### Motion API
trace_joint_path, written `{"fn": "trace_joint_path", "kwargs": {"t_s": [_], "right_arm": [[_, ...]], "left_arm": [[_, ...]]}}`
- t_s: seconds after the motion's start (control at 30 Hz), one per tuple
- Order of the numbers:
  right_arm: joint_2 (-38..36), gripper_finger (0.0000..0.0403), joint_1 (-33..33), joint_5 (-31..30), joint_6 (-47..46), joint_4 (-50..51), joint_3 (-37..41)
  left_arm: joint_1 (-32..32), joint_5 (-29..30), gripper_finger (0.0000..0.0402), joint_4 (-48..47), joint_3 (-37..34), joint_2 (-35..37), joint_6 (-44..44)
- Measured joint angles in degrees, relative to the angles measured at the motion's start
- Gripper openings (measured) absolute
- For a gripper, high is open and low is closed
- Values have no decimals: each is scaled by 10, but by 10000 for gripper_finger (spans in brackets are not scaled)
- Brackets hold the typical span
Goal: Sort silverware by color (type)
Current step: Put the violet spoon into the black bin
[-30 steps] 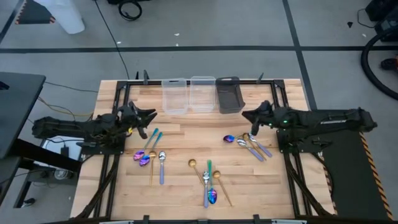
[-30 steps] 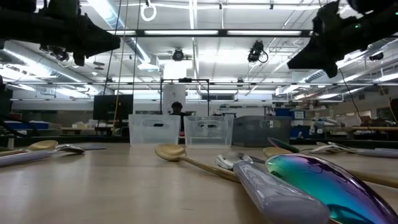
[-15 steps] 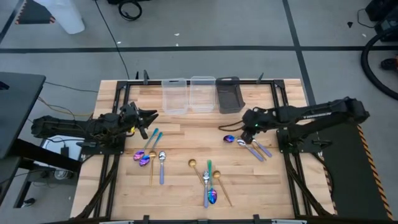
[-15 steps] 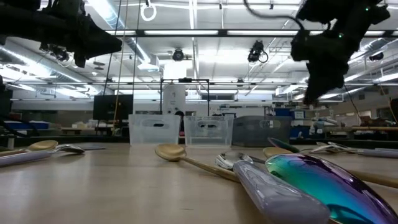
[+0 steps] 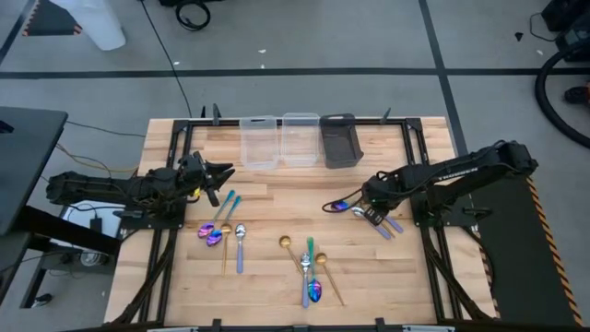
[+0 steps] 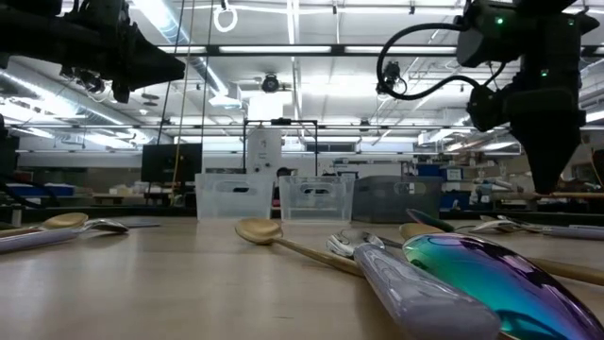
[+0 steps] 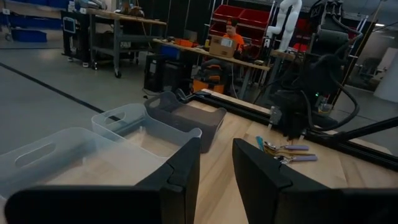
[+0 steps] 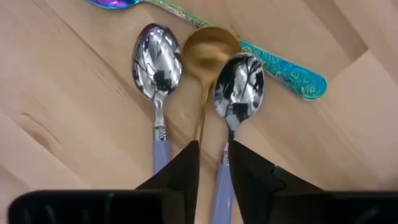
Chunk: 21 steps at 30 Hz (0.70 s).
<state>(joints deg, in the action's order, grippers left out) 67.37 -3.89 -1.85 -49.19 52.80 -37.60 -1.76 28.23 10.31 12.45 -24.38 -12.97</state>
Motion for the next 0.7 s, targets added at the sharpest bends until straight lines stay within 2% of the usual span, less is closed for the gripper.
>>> {"fn": "trace_joint_path", "kwargs": {"t_s": [0.33,0.7], "right_arm": [[0,166,-12,36,-46,2,0],[0,165,-12,53,-88,25,0]], "left_arm": [[0,0,102,0,0,0,0],[0,0,102,-9,0,0,0]]}}
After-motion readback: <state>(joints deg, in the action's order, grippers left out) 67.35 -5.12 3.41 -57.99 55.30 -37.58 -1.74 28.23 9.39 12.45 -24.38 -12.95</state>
